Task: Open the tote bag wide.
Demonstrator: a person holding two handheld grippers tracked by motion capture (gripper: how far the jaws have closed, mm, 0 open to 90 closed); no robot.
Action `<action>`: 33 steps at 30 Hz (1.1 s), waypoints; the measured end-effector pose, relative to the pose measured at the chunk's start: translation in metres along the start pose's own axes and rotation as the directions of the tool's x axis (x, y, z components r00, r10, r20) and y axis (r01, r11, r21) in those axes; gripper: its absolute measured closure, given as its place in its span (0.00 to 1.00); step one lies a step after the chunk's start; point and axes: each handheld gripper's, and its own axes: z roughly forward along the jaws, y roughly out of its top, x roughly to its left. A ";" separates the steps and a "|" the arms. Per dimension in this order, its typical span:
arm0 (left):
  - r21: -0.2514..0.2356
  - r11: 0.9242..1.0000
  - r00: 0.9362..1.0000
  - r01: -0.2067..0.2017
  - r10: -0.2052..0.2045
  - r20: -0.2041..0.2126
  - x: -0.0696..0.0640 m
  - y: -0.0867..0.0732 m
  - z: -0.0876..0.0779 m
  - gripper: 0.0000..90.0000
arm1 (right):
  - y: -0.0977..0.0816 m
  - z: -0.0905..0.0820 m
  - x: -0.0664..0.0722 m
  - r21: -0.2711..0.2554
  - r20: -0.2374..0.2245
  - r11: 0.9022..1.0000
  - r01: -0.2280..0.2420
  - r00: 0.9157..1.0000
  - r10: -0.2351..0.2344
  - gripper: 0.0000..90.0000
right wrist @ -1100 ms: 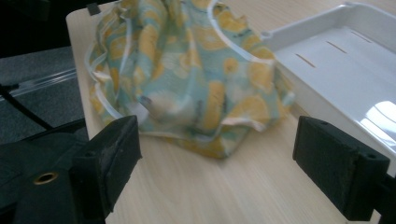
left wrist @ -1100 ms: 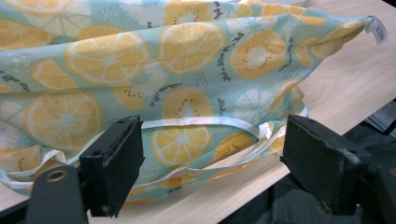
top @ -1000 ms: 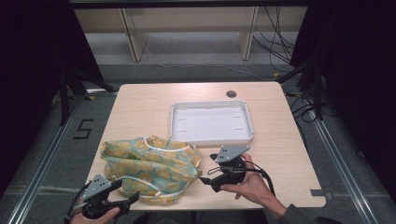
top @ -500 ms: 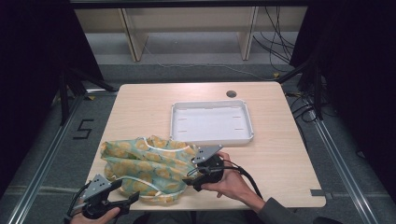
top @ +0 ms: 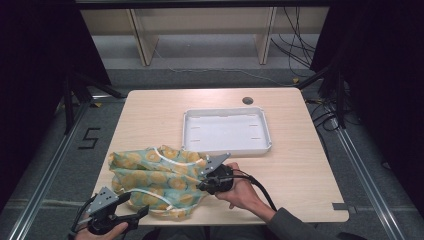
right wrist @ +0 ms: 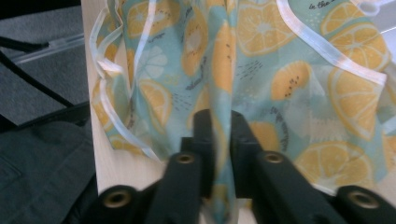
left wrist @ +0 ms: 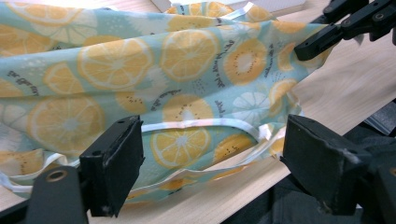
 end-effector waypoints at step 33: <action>-0.016 1.000 1.000 -0.005 0.005 0.024 -0.001 0.001 0.001 0.22 | -0.098 -0.123 -0.044 0.053 0.113 0.992 -0.111 0.988 0.104 1.00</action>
